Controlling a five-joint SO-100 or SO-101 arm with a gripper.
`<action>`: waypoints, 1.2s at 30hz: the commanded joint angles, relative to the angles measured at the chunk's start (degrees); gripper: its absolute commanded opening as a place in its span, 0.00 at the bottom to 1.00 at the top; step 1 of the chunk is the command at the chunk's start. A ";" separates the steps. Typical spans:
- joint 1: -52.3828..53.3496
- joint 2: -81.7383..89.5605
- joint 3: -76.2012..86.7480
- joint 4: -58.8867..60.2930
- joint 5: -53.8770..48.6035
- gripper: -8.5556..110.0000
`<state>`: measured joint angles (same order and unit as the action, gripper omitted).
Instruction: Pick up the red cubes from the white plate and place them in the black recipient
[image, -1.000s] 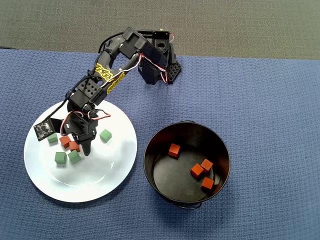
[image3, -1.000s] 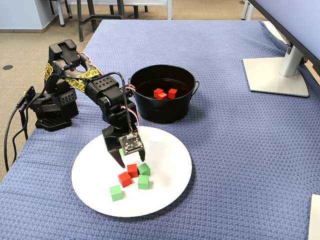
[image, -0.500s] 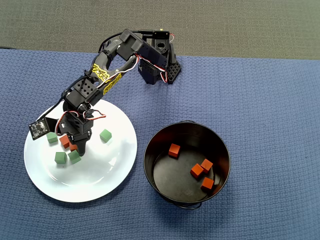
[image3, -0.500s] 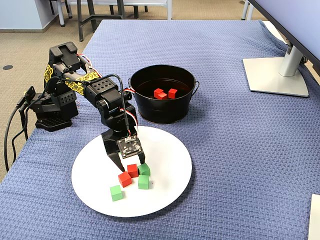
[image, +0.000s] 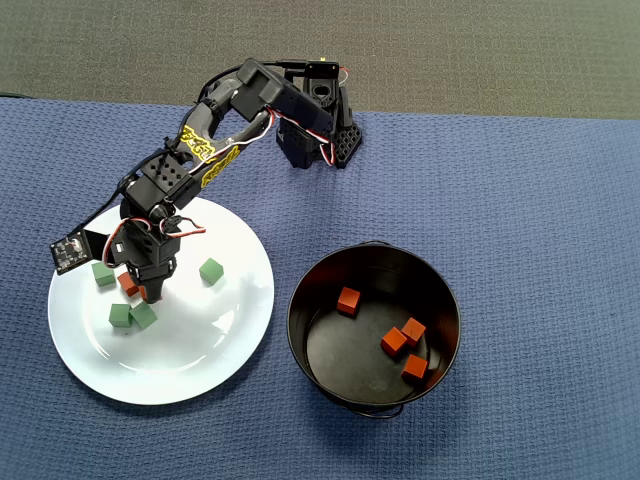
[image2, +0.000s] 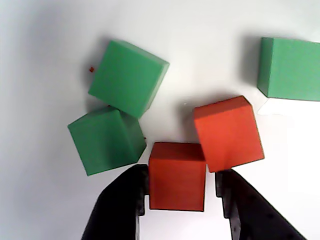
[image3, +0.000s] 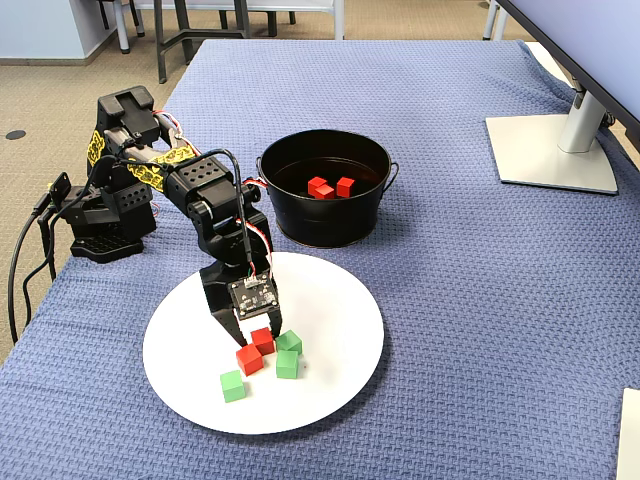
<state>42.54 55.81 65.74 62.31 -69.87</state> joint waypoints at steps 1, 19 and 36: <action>0.44 0.79 -3.78 0.26 1.49 0.08; -2.55 20.65 -12.30 15.64 19.34 0.07; -42.54 39.02 5.45 3.52 59.85 0.07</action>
<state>8.88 89.12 69.70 66.45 -14.85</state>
